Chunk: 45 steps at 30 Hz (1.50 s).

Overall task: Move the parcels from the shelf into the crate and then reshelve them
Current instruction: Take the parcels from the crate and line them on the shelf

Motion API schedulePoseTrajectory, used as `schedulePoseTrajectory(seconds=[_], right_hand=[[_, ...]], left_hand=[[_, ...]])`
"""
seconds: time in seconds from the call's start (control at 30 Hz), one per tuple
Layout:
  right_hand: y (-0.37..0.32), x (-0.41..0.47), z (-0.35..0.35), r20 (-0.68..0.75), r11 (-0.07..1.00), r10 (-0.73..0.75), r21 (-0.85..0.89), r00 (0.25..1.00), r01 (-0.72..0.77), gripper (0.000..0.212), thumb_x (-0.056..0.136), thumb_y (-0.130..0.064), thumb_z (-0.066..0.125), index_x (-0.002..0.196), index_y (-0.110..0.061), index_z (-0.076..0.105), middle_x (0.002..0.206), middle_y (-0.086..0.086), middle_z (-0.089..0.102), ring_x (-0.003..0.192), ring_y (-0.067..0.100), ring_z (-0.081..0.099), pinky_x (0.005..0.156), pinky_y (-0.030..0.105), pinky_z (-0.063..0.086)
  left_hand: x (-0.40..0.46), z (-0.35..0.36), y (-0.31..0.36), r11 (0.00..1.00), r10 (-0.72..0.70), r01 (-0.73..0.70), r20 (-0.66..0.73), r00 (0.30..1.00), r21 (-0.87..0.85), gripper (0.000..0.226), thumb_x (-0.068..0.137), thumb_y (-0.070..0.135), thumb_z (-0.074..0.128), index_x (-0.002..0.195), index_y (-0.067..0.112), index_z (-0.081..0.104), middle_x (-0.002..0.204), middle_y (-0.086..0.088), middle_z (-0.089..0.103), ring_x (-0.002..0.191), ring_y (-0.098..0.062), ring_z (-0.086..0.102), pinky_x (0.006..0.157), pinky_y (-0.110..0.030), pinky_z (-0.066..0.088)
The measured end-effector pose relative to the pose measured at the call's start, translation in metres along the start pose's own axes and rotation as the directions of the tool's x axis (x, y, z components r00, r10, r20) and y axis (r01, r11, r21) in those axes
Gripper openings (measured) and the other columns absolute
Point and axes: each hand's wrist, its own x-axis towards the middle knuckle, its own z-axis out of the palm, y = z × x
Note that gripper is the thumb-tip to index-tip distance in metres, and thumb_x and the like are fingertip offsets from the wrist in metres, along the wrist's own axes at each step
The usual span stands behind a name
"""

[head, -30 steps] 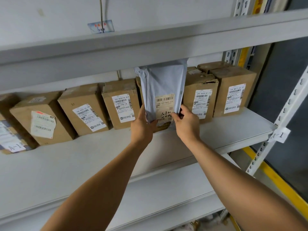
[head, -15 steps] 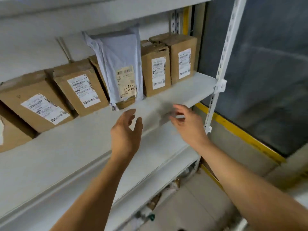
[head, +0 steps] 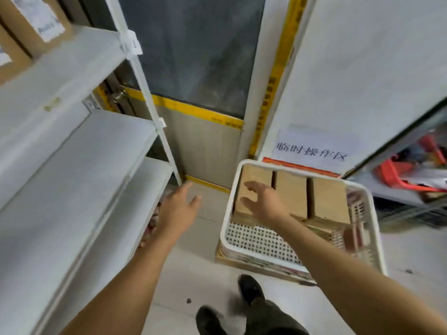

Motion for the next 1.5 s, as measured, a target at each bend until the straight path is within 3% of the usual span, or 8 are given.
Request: schedulePoseTrajectory(seconds=[0.33, 0.53, 0.83, 0.93, 1.1, 1.2, 1.37, 1.5], right_hand=[[0.211, -0.012, -0.051, -0.056, 0.938, 0.338, 0.107, 0.939, -0.331, 0.059, 0.102, -0.041, 0.066, 0.154, -0.019, 0.049, 0.149, 0.006, 0.058, 0.110, 0.018, 0.065, 0.079, 0.026, 0.052], [0.338, 0.008, -0.089, -0.141, 0.874, 0.482, 0.150, 0.865, -0.463, 0.071, 0.098, -0.040, 0.071, 0.158, -0.016, 0.041, 0.156, 0.010, 0.051, 0.141, 0.029, 0.051, 0.115, 0.042, 0.043], [0.427, 0.047, -0.088, 0.087, 0.725, 0.553, 0.438, 0.828, -0.531, 0.074, 0.100, -0.041, 0.070, 0.160, -0.019, 0.033, 0.150, 0.003, 0.056, 0.137, 0.026, 0.056, 0.113, 0.040, 0.047], [0.427, 0.046, -0.087, 0.114, 0.669, 0.543, 0.539, 0.832, -0.511, 0.069, 0.099, -0.039, 0.071, 0.157, -0.019, 0.039, 0.146, 0.000, 0.059, 0.133, 0.024, 0.059, 0.114, 0.047, 0.049], [0.395, 0.028, -0.112, 0.023, 0.695, 0.464, 0.610, 0.885, -0.380, 0.060, 0.100, -0.035, 0.071, 0.154, -0.024, 0.048, 0.133, -0.008, 0.064, 0.120, 0.015, 0.064, 0.094, 0.028, 0.054], [0.365, 0.010, -0.135, -0.052, 0.730, 0.391, 0.626, 0.919, -0.275, 0.067, 0.093, -0.055, 0.073, 0.153, -0.032, 0.052, 0.136, -0.009, 0.066, 0.116, 0.013, 0.067, 0.089, 0.027, 0.054], [0.304, -0.023, -0.162, -0.127, 0.779, 0.195, 0.622, 0.973, -0.074, 0.075, 0.080, -0.049, 0.088, 0.148, -0.042, 0.055, 0.142, -0.015, 0.063, 0.134, 0.010, 0.059, 0.111, 0.045, 0.051], [0.241, -0.037, -0.160, -0.151, 0.885, -0.002, 0.459, 0.989, 0.072, 0.098, 0.082, -0.018, 0.090, 0.160, -0.044, 0.036, 0.159, -0.006, 0.045, 0.147, 0.013, 0.046, 0.120, 0.054, 0.041]], left_hand=[[0.033, 0.200, 0.104, 0.999, 0.027, -0.033, 0.379, 0.925, 0.009, 0.061, 0.102, 0.047, 0.061, 0.157, 0.024, 0.044, 0.153, -0.002, 0.055, 0.135, -0.025, 0.055, 0.108, -0.039, 0.050], [0.050, 0.342, 0.181, 1.000, -0.011, 0.018, 0.593, 0.805, -0.006, 0.077, 0.102, 0.050, 0.061, 0.165, 0.027, 0.026, 0.168, 0.000, 0.035, 0.150, -0.025, 0.040, 0.120, -0.045, 0.040], [0.067, 0.448, 0.226, 0.991, -0.104, 0.134, 0.653, 0.750, 0.004, 0.093, 0.096, 0.051, 0.067, 0.166, 0.028, 0.011, 0.164, -0.005, 0.038, 0.144, -0.028, 0.044, 0.118, -0.048, 0.043], [0.069, 0.445, 0.228, 0.974, -0.144, 0.224, 0.670, 0.728, -0.034, 0.090, 0.092, 0.051, 0.071, 0.163, 0.031, 0.019, 0.155, -0.002, 0.046, 0.134, -0.024, 0.052, 0.111, -0.045, 0.049], [0.061, 0.408, 0.232, 0.937, -0.047, 0.261, 0.654, 0.755, -0.233, 0.061, 0.101, 0.038, 0.069, 0.152, 0.040, 0.037, 0.135, 0.017, 0.058, 0.100, -0.001, 0.058, 0.079, -0.017, 0.047], [0.051, 0.374, 0.229, 0.875, -0.001, 0.294, 0.606, 0.795, -0.384, 0.068, 0.099, 0.051, 0.065, 0.159, 0.035, 0.036, 0.134, 0.015, 0.062, 0.106, -0.004, 0.063, 0.084, -0.023, 0.053], [0.030, 0.291, 0.230, 0.660, 0.053, 0.283, 0.419, 0.906, -0.696, 0.056, 0.090, 0.060, 0.065, 0.140, 0.035, 0.059, 0.128, 0.013, 0.072, 0.116, -0.008, 0.068, 0.101, -0.039, 0.053], [0.007, 0.203, 0.222, 0.503, 0.126, 0.189, 0.289, 0.949, -0.843, 0.029, 0.103, 0.037, 0.061, 0.131, 0.035, 0.062, 0.121, 0.022, 0.074, 0.114, 0.002, 0.067, 0.092, -0.028, 0.050]])
